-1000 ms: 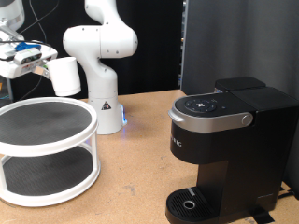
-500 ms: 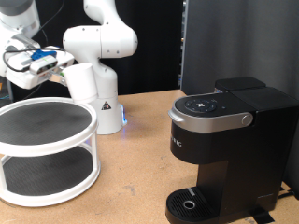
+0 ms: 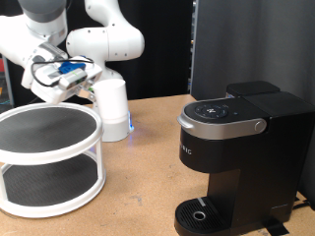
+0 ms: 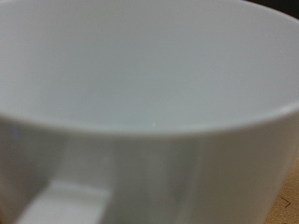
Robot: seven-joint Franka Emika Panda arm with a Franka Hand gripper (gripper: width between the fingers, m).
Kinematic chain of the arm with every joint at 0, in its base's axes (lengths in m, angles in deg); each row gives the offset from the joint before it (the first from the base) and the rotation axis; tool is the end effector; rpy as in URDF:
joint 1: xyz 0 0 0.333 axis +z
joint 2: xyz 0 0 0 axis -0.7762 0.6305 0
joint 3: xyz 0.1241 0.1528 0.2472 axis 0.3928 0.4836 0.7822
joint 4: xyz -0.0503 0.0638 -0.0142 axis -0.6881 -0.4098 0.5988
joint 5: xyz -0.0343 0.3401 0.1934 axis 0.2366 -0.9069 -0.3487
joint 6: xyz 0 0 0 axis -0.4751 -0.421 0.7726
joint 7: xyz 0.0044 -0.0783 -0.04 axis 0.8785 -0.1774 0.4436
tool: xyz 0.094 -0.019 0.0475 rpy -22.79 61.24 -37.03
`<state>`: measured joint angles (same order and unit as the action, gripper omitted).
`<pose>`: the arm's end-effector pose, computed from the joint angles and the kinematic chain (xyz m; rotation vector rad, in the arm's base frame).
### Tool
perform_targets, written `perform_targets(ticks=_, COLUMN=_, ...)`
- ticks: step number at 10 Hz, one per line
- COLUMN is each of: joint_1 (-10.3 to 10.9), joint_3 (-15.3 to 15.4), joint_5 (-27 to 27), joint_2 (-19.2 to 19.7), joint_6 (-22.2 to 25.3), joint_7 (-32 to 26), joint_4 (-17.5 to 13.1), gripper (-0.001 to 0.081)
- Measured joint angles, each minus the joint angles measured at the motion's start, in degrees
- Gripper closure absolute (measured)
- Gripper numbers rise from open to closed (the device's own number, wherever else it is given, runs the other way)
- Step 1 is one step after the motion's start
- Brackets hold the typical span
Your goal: Make a cup of coffee with the keurig machine
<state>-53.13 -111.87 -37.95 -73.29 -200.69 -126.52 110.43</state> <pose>0.2920 -0.1660 0.3478 -2.1636 -0.1601 -0.9010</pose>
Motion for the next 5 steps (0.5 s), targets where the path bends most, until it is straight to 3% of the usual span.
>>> perform_targets(ticks=5, joint_1=8.76, joint_3=5.76, joint_5=-12.14, joint_2=5.38, joint_6=-7.7, joint_7=-1.19, joint_4=-0.28, gripper=0.0743)
